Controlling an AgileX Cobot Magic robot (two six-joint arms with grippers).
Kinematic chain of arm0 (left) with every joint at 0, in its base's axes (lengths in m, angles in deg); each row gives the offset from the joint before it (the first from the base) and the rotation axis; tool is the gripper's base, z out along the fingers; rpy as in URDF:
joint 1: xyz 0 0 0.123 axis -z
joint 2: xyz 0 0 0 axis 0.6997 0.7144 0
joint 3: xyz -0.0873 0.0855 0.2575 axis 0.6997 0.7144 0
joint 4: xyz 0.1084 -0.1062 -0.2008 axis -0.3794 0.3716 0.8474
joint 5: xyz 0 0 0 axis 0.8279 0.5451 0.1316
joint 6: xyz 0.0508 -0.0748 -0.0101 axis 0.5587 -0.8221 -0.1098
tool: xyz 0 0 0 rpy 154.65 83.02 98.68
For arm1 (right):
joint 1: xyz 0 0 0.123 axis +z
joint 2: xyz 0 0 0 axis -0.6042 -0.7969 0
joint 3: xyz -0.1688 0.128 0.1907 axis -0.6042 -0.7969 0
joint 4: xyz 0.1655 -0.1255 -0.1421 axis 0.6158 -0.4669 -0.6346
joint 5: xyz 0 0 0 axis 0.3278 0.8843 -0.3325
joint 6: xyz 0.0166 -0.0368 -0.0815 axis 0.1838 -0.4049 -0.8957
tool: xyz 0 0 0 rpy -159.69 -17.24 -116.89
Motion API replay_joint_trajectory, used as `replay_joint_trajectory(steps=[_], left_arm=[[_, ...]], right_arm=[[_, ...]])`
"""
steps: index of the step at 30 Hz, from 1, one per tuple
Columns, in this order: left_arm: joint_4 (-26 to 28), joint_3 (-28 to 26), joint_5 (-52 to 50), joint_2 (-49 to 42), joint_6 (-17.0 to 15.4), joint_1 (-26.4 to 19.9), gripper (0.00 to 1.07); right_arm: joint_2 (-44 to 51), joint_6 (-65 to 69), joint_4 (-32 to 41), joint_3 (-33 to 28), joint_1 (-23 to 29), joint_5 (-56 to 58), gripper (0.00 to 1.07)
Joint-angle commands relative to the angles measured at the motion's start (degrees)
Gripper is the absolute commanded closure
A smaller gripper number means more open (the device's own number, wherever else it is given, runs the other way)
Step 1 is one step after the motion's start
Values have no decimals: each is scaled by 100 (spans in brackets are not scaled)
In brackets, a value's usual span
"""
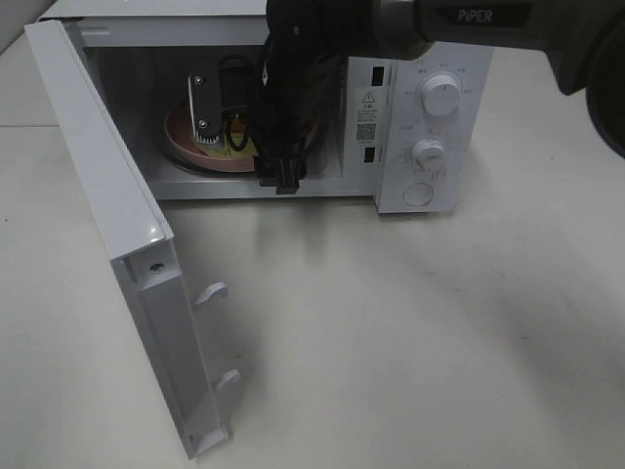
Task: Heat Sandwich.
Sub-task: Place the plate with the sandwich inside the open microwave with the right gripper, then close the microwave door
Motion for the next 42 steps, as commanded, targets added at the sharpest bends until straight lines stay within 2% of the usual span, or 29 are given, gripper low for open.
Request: replay_joint_trajectory(steps=[1,17,42], left_arm=[[6,11,-63,-155,-6,-11,10],[6,11,-63,-155,-6,-11,10],[6,11,-63,-155,-6,-11,10]], right_arm=[[189,46,-63,-286,-23,-246,31],[1243,103,-52,-2086,-23,-1283,31],[2722,699,-63,-3879,-23,-1707,31]])
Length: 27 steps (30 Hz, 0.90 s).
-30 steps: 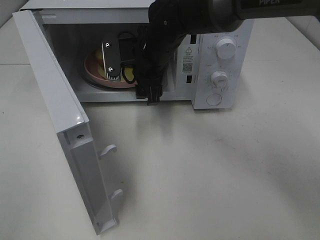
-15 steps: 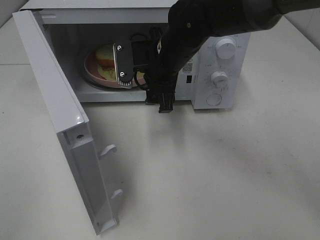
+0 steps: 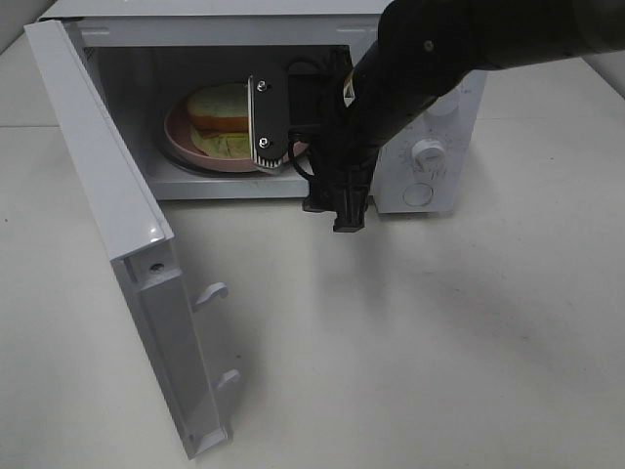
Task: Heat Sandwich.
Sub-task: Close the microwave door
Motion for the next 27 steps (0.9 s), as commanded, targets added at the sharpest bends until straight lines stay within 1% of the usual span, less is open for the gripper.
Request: replay_joint_trajectory(steps=[1,3,5,9,10,11,13,15,16,18,20,21,24,27], left_arm=[[6,11,-63,-155,-6,-11,10],[6,11,-63,-155,-6,-11,10],[6,11,-63,-155,-6,-11,10],[6,11,-63,-155,-6,-11,10],[6,11,-63,-155,-6,-11,10],[6,11,-63,-155,-6,-11,10],[6,11,-63,-155,-6,-11,10],[6,11,-63,-155,-6,-11,10],[6,11,-63,-155,-6,-11,10],[6,11,-63,-155,-6,-11,10],[6,11,-63,-155,-6,-11,10],[6,11,-63,-155,-6,-11,10],[6,11,-63,-155,-6,-11,10],[6,11,-63,-155,-6,-11,10]], right_arm=[[286,138,-29,-275,-23,-92,31],[493,218,-29,-544,-23,-120,31],[556,246,-29,-607,-23,-120,31],[922,441,-23,-1106,-23,-172,31],[922,441,-23,-1106,-23,-172,31],[1083,561,-23,-1301,-23,-229,31],[1249,688,-23,-1501,-23,-241,31],[1324,739,-23,-1581,-23,-241,31],[1507,894,-23,-1776,-23,-241,31],[1673,1043,-23,-1954,-23,-241,31],[1753,1117,-23,-2023,-23,-235,31],[1948,1324,-23,-2189,-17,-235,31],[2149,1599,-23,-2338,-11,-235,31],[2521,2172,63,-2613,-6,-183,31]])
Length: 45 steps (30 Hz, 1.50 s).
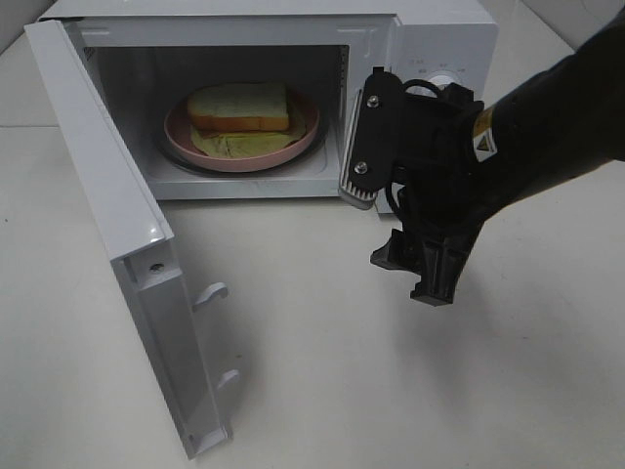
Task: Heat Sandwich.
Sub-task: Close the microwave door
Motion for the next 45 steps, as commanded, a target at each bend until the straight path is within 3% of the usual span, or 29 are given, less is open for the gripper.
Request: replay_joint_trajectory(steps=[1,17,32,45], left_arm=[[6,11,-63,-155,-6,-11,10],[6,11,-63,-155,-6,-11,10],[6,11,-63,-155,-6,-11,10],[6,11,-63,-155,-6,-11,10]], right_arm=[[350,590,80,-229,-6,40,31],[1971,3484,80,-556,-6,2160,31],[3867,3873,86,-556,-6,4154,31],[4847,4039,86,-556,-6,5277,31]])
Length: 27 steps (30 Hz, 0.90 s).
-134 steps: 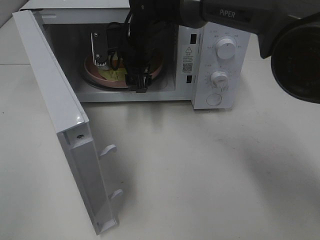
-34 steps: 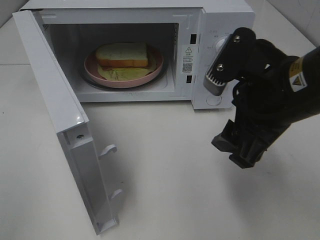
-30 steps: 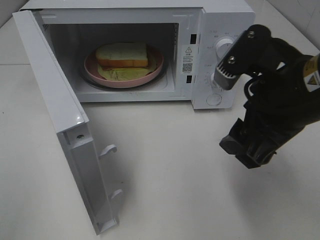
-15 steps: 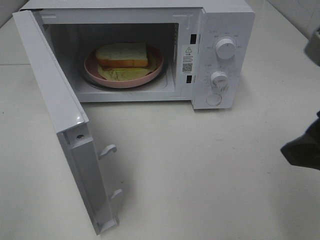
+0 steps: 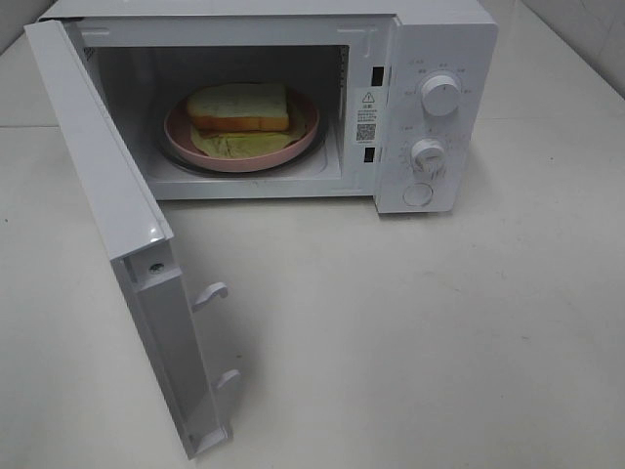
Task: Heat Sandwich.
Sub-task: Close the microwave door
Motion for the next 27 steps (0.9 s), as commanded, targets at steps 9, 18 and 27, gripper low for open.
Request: replay_joint_trajectory(steps=[9,18,27], left_arm=[[6,11,-63,-155,-6,-11,10],[6,11,-63,-155,-6,-11,10],[6,11,-63,-155,-6,-11,10]], right_arm=[[1077,189,6,-539,-607,155,31],[1971,183,-6,-922,-1793,-235,31],[2962,166,6,-1215,-2888,-877,32]])
